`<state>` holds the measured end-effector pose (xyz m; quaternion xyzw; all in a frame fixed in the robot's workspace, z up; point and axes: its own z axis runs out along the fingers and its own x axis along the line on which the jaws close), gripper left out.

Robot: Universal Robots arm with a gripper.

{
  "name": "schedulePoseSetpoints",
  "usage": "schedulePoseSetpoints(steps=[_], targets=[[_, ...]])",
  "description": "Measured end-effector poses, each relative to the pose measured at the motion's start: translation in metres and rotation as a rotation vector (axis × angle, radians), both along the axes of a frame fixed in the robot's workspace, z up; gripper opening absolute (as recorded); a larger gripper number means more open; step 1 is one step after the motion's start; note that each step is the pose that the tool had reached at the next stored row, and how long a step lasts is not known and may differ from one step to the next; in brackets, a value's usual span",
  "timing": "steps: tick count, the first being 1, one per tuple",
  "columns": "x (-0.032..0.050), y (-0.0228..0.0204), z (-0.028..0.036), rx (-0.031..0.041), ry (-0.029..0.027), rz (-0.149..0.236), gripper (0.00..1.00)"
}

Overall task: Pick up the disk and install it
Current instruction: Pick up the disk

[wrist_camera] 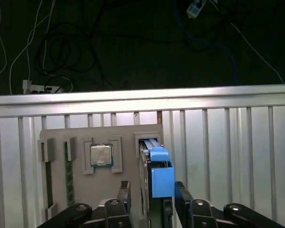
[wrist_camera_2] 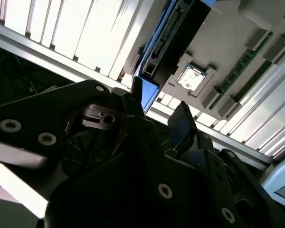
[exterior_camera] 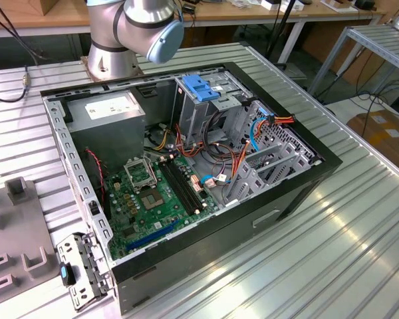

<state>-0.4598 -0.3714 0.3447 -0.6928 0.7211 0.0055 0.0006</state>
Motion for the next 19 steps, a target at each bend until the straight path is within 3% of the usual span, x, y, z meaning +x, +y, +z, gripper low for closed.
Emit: schedulePoseSetpoints(steps=[9, 11, 14, 19], targets=[[-0.0026, 0.0018, -0.01, 0.0014, -0.0005, 0.008, 0.5], [-0.0028, 0.0025, -0.0132, 0.0107, -0.0004, 0.008, 0.5], [-0.0044, 0.0024, -0.0168, 0.0164, -0.0005, 0.009, 0.5], [-0.0066, 0.0024, -0.0276, 0.0173, -0.0005, 0.014, 0.5]])
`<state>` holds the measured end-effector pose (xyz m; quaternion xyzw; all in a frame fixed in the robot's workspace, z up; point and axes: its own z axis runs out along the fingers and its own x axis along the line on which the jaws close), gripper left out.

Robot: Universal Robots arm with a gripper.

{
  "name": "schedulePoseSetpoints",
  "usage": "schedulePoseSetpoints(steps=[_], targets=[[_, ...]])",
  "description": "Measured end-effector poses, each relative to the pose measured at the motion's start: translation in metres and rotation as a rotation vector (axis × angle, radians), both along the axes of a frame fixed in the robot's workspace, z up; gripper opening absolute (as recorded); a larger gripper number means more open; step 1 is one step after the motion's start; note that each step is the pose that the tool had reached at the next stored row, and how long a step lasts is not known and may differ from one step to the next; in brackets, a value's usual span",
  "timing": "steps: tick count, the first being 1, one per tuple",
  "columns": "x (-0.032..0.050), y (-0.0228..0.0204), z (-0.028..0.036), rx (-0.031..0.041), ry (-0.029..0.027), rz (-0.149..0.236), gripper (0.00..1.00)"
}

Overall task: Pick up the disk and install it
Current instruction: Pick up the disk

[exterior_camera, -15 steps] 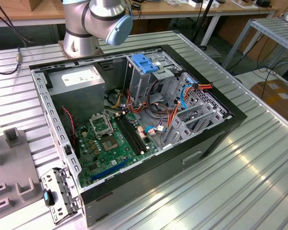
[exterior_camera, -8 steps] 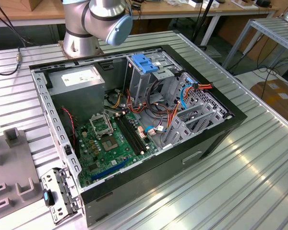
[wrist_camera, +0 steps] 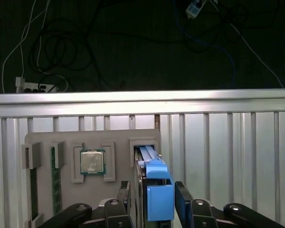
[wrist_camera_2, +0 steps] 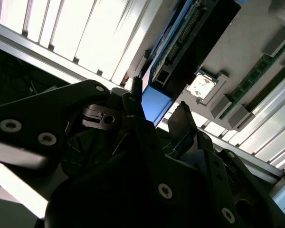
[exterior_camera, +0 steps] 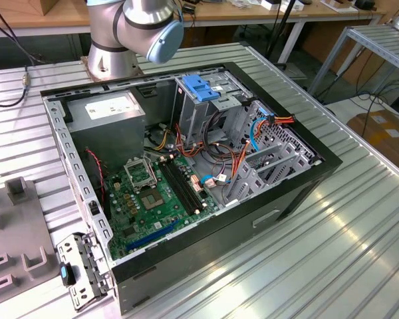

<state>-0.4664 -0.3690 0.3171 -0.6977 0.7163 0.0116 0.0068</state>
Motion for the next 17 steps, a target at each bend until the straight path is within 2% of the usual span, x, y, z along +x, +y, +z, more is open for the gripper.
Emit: schedulePoseSetpoints(steps=[2, 5, 13, 17], targets=[[-0.0005, 0.0, -0.0066, 0.0003, -0.0001, 0.002, 0.5], [-0.0006, 0.0, -0.0127, 0.0002, 0.0, 0.002, 0.5], [-0.0006, 0.0, -0.0199, 0.0002, 0.0001, 0.002, 0.5], [-0.0006, 0.0, -0.02, 0.0002, 0.0001, 0.002, 0.5]])
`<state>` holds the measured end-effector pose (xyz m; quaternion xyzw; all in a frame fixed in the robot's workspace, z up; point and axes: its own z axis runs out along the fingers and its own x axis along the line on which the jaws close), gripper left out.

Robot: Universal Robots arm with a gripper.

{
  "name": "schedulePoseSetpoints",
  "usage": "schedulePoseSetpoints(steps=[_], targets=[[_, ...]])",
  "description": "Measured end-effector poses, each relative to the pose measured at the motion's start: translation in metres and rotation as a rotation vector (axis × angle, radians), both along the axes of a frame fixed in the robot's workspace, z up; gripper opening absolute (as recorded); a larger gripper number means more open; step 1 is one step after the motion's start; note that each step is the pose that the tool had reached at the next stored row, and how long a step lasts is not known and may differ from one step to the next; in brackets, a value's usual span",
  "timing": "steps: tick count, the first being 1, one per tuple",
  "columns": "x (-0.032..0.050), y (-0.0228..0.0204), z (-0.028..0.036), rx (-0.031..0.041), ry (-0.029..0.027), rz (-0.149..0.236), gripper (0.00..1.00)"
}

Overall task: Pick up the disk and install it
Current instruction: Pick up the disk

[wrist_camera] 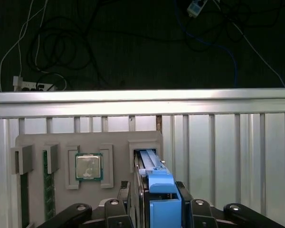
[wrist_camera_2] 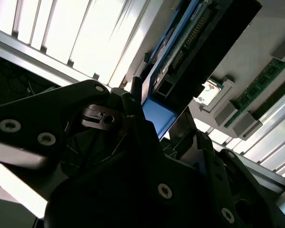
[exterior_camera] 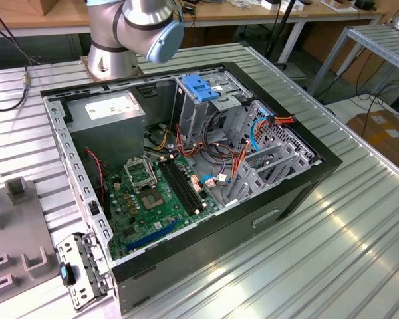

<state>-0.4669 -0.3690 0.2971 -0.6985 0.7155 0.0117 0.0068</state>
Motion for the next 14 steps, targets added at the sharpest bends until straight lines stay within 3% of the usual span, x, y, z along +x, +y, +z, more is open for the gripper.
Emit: schedulePoseSetpoints(steps=[2, 4, 14], targets=[[0.0, 0.0, 0.0, -0.0001, 0.0001, 0.0, 0.49], [0.0, 0.0, -0.0001, 0.0, 0.0, 0.0, 0.37], [0.0, 0.0, -0.0003, 0.0, 0.0, 0.0, 0.37]])
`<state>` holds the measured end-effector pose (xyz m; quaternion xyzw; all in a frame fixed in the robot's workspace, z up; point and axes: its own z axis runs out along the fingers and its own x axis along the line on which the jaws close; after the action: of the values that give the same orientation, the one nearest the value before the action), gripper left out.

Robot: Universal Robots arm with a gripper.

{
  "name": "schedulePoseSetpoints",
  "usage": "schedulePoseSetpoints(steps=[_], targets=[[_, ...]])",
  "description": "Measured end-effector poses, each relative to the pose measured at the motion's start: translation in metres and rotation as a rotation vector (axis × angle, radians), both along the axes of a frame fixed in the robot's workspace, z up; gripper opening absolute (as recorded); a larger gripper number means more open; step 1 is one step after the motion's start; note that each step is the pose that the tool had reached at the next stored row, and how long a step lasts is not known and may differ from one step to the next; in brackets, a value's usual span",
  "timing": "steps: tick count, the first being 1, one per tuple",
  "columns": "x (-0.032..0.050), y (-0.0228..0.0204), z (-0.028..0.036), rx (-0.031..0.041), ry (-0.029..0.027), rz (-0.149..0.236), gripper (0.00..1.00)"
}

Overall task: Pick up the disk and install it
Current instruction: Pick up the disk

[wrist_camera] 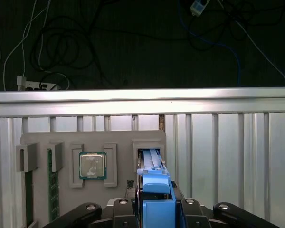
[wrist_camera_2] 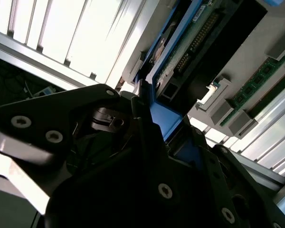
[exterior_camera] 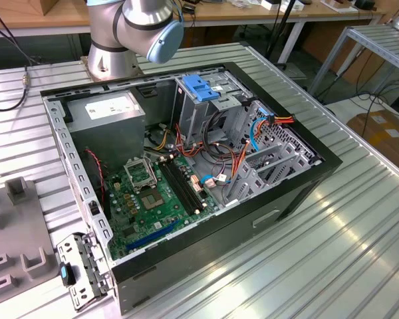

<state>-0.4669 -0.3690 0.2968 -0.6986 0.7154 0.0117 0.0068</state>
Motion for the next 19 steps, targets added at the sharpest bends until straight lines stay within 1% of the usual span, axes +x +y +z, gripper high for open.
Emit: schedulePoseSetpoints(steps=[2, 13, 17, 19], targets=[[0.0, 0.0, 0.0, 0.0, -0.0001, 0.011, 0.37], [0.0, 0.0, -0.0001, 0.0, -0.0001, 0.011, 0.37], [0.0, 0.0014, -0.0001, 0.0001, -0.0002, 0.011, 0.37], [0.0, 0.0014, -0.0001, 0.0, -0.0001, 0.011, 0.37]])
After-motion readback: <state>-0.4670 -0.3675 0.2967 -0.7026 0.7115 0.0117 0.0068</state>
